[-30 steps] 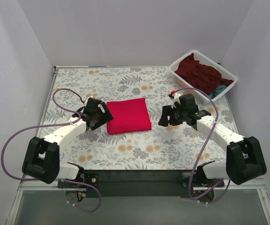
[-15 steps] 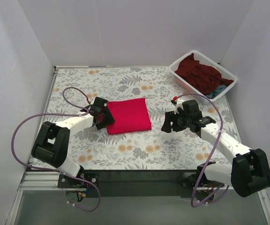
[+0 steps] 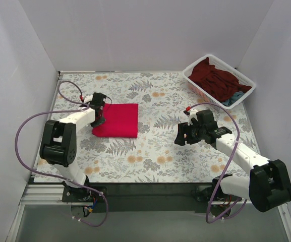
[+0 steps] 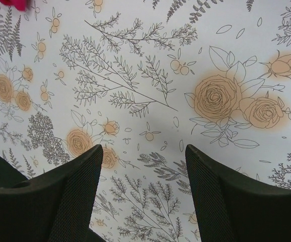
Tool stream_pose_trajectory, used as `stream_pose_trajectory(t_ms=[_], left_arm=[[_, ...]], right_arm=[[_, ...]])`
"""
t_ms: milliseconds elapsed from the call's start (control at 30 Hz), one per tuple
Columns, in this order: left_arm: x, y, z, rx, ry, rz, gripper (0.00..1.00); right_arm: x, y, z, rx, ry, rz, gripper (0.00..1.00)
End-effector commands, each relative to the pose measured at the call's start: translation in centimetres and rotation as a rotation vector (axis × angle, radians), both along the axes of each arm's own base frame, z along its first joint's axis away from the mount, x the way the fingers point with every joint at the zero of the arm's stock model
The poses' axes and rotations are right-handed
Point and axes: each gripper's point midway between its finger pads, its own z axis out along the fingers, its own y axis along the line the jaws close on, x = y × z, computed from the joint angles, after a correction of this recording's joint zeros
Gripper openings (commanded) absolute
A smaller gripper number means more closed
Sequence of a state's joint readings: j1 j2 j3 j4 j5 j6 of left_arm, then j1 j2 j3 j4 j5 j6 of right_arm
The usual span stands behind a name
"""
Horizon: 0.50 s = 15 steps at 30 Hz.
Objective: Fold and stack the t-shirts
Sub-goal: Neatly place the folded tshirt to the corner
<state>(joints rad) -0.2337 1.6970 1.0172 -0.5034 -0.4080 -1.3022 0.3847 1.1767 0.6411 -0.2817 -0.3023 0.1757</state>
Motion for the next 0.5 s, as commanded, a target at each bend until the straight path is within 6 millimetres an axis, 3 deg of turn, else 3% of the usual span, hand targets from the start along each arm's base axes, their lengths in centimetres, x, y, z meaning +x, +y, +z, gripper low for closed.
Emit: stream_pose_trajectory(t_ms=[0, 67, 200, 333, 467], left_arm=[[1.5, 7.3, 3.9, 0.270, -0.015, 0.070, 0.15], [2.2, 9.5, 4.8, 0.291, -0.038, 0.112, 0.22], [2.7, 11.0, 6.4, 0.241, -0.079, 0.159, 0.38], [2.3, 9.3, 9.7, 0.125, -0.203, 0.148, 0.68], [2.4, 5.8, 11.5, 0.009, -0.275, 0.034, 0.68]], right_arm=[[0.1, 0.3, 0.7, 0.017, -0.041, 0.029, 0.73], [0.1, 0.4, 0.7, 0.019, -0.045, 0.033, 0.73], [0.0, 0.3, 1.1, 0.025, -0.062, 0.035, 0.73], [-0.1, 0.4, 1.4, 0.030, -0.075, 0.040, 0.73], [-0.1, 0.4, 1.7, 0.037, -0.083, 0.043, 0.73]])
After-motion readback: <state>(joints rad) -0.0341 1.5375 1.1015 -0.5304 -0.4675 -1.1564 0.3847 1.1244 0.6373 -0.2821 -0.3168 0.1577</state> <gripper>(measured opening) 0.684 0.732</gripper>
